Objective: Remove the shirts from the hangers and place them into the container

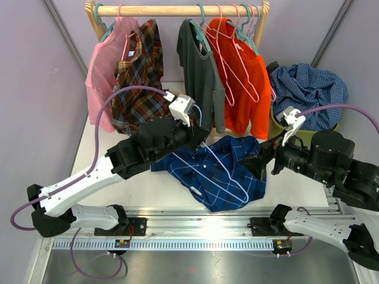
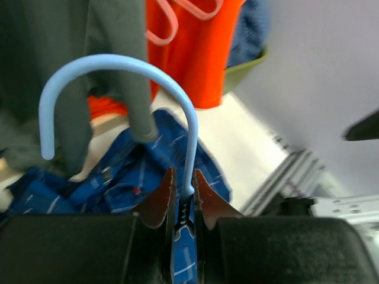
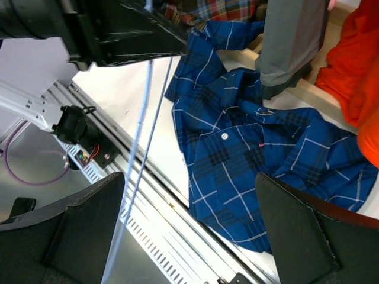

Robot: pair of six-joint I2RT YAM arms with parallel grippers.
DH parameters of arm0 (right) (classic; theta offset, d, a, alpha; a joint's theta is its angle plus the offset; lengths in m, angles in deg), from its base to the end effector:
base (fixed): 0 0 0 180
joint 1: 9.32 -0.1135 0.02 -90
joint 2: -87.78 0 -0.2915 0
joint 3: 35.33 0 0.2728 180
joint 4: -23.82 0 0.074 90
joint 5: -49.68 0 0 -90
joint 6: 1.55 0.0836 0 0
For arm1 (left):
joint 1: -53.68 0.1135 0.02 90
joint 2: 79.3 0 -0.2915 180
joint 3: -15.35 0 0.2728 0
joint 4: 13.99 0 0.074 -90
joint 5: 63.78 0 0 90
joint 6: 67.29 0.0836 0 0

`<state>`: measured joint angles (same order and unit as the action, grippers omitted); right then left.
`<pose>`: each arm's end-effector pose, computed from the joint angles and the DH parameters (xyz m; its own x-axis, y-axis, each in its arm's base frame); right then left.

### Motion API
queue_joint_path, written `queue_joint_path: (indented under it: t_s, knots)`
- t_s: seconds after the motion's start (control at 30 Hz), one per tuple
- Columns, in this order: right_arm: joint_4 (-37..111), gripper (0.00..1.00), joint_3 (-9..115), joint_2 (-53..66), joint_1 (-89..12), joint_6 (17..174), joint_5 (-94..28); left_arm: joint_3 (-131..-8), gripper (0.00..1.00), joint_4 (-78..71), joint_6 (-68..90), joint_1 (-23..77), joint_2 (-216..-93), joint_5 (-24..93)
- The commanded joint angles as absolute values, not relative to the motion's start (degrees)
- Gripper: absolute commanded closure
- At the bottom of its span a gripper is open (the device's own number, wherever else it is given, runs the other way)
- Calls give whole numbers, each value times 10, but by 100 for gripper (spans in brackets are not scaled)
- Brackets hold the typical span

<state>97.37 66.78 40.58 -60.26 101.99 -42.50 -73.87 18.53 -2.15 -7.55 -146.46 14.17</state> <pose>0.0832 0.0974 0.5002 -0.3722 -0.0873 -0.9241 -0.6851 0.6975 0.2100 0.1659 -0.2658 0.4563 -0.3981 -0.1291 -0.9082 0.6514 0.6573 -0.3790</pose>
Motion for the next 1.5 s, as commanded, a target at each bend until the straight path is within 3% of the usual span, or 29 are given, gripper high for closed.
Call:
queue_joint_path:
  t_s: [0.0,0.2,0.43,0.53,0.67,0.7,0.73,0.8,0.83,0.9,0.93,0.97,1.0,1.07,1.47]
  knots:
    - [961,1,661,380,-602,1017,-376,-789,100,242,19,-82,-1485,69]
    - [940,0,636,365,-602,1027,-329,-824,100,261,35,-83,-1515,50]
    - [918,14,580,355,-602,1048,-269,-850,100,253,45,-83,-1522,55]
    - [913,29,568,356,-602,1055,-254,-857,100,253,47,-83,-1530,56]
    - [911,64,560,351,-602,1059,-249,-867,100,253,45,-82,-1537,60]
    - [912,81,560,350,-602,1058,-254,-874,100,254,45,-82,-1538,63]
    - [914,88,562,349,-602,1059,-257,-877,100,261,45,-82,-1542,62]
    - [920,100,567,347,-602,1056,-266,-882,100,265,44,-82,-1546,59]
    - [920,100,571,347,-602,1053,-268,-885,100,267,44,-82,-1548,57]
    - [924,100,577,345,-602,1048,-273,-886,91,272,44,-82,-1544,51]
    - [925,100,585,345,-602,1046,-276,-882,78,268,44,-83,-1541,50]
    - [926,100,588,344,-602,1044,-278,-876,63,265,44,-82,-1536,50]
    - [927,100,592,343,-602,1040,-283,-869,29,261,44,-83,-1521,48]
    - [925,100,604,340,-602,1033,-291,-842,2,238,44,-83,-1500,41]
    - [853,100,652,271,-603,1008,-445,-660,1,128,65,-94,-1230,-70]
